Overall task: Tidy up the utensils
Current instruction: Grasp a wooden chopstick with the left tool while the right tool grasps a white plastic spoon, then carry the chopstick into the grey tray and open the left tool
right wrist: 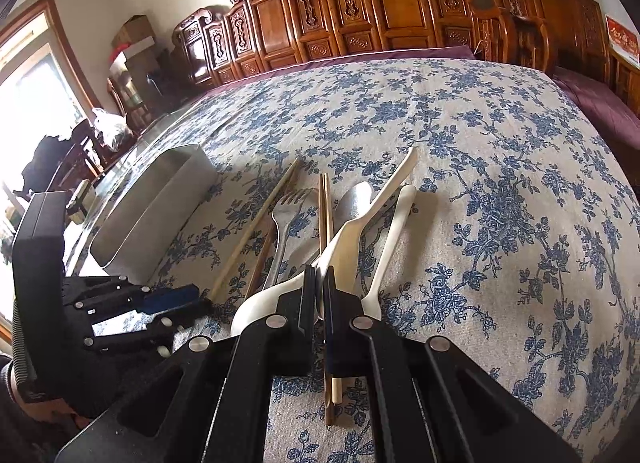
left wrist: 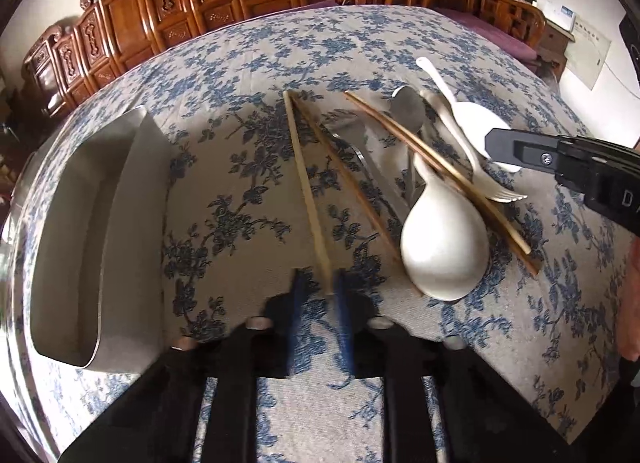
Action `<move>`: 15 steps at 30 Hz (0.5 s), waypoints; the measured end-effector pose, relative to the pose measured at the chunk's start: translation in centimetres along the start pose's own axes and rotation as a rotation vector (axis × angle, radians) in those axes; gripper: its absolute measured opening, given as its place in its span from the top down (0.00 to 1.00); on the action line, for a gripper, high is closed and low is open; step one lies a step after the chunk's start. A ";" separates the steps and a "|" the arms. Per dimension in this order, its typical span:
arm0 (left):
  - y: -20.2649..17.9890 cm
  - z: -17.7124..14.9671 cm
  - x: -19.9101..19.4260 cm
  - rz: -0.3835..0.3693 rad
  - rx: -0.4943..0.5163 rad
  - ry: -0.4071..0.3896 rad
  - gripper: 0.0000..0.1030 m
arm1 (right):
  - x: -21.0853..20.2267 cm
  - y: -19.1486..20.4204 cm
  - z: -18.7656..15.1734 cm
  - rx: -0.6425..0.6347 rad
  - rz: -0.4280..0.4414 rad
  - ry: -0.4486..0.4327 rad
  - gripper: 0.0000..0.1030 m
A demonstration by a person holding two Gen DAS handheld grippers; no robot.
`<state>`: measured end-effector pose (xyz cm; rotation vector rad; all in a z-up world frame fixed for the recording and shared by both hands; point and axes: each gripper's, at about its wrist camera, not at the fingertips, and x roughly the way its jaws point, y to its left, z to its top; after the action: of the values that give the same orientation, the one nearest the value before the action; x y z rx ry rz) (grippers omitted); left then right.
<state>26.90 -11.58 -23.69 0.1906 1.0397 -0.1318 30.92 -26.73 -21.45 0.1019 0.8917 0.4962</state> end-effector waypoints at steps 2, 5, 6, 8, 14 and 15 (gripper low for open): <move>0.5 -0.1 0.0 0.010 -0.011 0.001 0.96 | 0.0 0.1 0.0 -0.006 -0.001 0.001 0.95; 1.4 -0.2 0.0 0.009 -0.032 0.007 0.97 | 0.0 0.5 0.0 -0.018 -0.001 0.002 0.95; 1.6 -0.3 -0.1 0.007 -0.037 0.006 0.97 | 0.0 0.7 0.0 -0.022 -0.003 0.002 0.95; 2.1 -0.4 -0.7 0.011 -0.040 -0.013 0.97 | -0.1 1.0 0.0 -0.028 -0.002 0.001 0.95; 3.6 -0.3 -3.3 0.021 -0.046 -0.077 0.97 | -0.3 2.5 -0.2 -0.055 -0.001 0.001 0.95; 3.9 -0.3 -3.7 0.017 -0.049 -0.086 0.97 | -0.3 2.8 -0.2 -0.060 0.000 0.002 0.95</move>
<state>25.58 -7.68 -20.25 0.1482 0.9547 -0.0988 29.55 -24.43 -20.61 0.0465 0.8780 0.5230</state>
